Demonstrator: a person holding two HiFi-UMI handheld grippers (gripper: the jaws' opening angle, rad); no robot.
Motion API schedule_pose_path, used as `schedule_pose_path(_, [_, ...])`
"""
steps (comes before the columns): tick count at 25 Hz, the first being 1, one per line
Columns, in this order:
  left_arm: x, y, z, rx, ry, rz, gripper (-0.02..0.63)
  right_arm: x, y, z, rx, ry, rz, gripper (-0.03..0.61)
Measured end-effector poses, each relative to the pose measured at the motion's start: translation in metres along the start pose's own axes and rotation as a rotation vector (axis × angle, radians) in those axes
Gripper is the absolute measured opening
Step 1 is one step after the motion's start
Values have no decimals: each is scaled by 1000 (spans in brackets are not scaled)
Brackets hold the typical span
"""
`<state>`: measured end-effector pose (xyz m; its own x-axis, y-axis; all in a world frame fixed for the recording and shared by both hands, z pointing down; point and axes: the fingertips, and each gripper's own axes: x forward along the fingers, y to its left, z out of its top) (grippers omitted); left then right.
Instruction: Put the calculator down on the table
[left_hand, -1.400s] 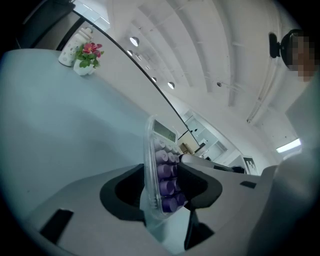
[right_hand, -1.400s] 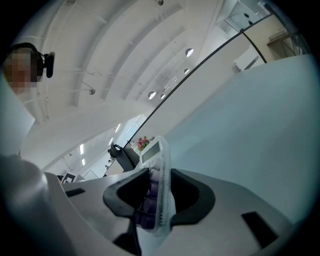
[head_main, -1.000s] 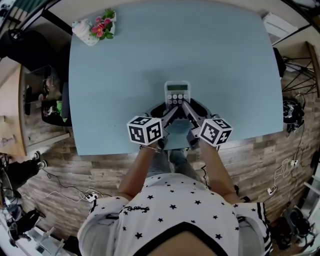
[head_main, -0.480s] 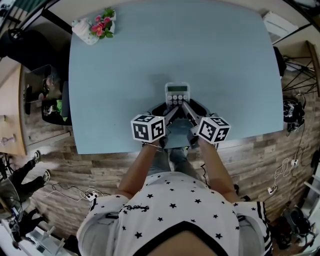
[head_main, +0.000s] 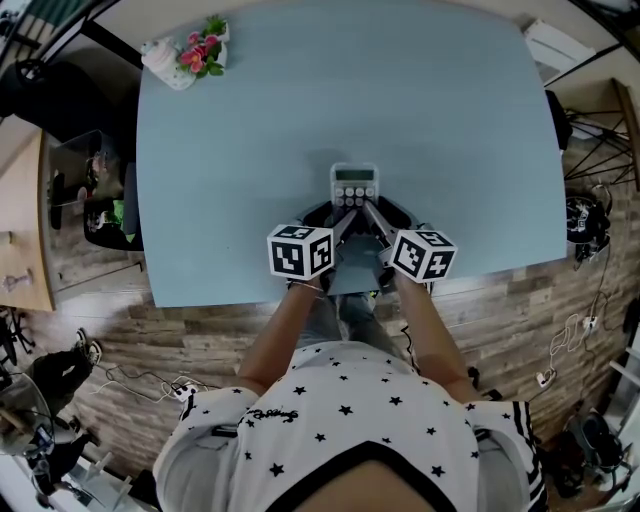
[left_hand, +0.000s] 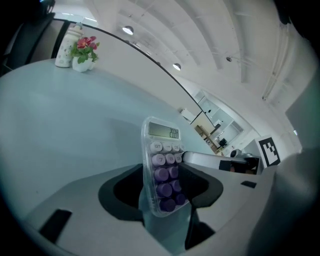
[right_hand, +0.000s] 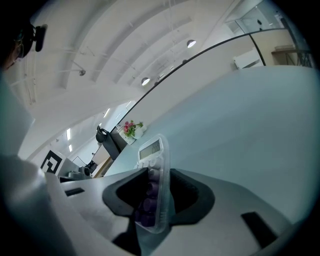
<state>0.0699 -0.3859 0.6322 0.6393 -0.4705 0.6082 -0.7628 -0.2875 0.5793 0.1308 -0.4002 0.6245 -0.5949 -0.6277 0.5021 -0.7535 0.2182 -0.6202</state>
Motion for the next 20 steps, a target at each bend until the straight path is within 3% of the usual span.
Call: schedule_pose_path(20, [7, 6, 1, 24, 33, 54, 235, 7, -8, -1, -74, 58, -122, 140])
